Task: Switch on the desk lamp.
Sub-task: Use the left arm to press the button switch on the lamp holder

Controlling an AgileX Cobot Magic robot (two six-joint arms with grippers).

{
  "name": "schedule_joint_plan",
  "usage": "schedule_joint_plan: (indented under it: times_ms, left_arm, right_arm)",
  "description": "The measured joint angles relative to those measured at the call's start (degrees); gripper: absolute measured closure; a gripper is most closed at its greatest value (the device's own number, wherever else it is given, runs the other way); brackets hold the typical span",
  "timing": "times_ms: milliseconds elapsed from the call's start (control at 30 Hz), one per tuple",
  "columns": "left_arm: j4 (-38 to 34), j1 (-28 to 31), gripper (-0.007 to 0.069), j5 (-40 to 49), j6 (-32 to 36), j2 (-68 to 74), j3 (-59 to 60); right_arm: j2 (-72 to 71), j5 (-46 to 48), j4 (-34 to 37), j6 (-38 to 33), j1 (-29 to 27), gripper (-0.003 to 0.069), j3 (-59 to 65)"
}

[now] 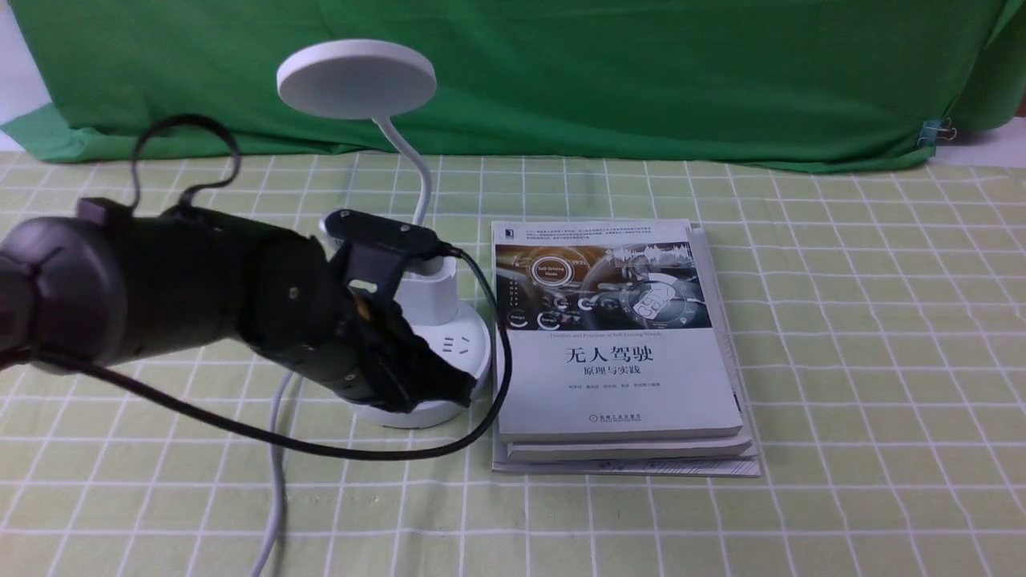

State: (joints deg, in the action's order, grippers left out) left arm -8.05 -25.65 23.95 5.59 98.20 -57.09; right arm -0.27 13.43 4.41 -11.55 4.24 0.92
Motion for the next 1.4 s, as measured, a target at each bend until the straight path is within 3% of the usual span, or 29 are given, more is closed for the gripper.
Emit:
schedule_joint_plan:
  times_ms: [200, 533, 1400]
  left_arm:
    - [2.8, -0.2, 0.0606, -6.3, -0.7, 2.9, -0.8]
    - [5.5, -0.2, 0.0606, -9.2, -1.2, 2.9, -0.8]
    - [4.5, -0.2, 0.0606, -10.0, -2.6, 5.8, -1.4]
  right_arm:
    - [0.0, 0.0, 0.0, 0.0, 0.0, 0.0414, 0.0]
    - [0.0, 0.0, 0.0, 0.0, 0.0, 0.0414, 0.0]
    - [0.0, 0.0, 0.0, 0.0, 0.0, 0.0414, 0.0]
